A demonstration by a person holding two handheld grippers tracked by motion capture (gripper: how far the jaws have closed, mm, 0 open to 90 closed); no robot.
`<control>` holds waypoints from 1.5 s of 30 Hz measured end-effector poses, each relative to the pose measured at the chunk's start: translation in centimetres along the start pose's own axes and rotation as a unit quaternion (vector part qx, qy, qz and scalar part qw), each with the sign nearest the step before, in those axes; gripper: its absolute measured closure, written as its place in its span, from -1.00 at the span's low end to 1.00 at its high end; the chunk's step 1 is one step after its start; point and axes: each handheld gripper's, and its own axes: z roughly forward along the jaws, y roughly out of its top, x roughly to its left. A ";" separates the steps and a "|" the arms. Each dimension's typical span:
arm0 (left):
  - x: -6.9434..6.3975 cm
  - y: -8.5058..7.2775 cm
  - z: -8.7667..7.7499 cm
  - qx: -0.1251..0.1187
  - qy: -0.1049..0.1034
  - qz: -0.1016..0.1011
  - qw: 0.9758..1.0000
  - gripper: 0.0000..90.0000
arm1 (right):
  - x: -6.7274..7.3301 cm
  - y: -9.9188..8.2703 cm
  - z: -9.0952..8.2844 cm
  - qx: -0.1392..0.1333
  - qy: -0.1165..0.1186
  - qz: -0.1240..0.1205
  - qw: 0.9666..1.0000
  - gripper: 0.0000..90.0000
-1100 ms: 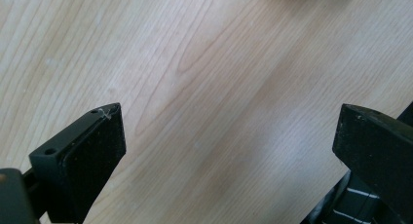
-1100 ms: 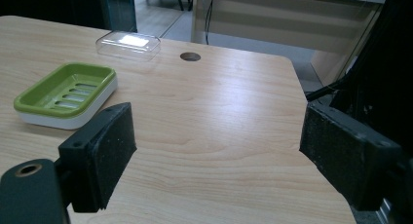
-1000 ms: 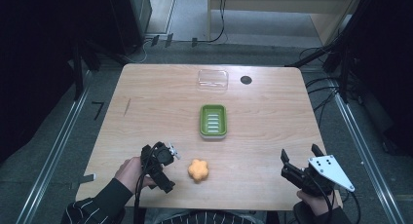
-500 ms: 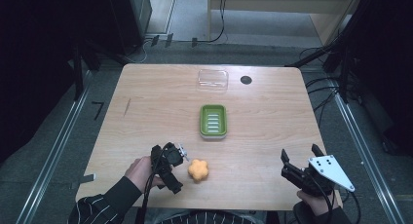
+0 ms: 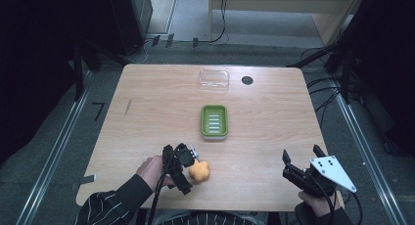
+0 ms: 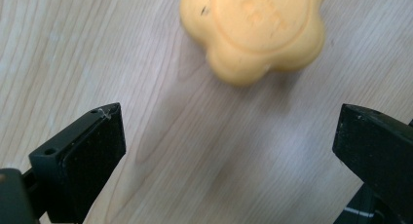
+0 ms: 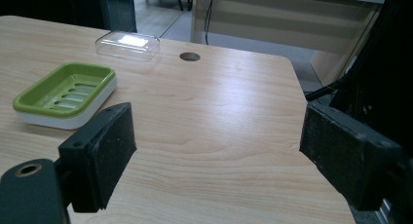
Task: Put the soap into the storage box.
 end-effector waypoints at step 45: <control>-0.6 4.6 2.8 0.041 -0.019 0.066 0.997 -0.53 | -0.2 0.0 0.0 -0.001 -0.001 0.004 1.000 -0.70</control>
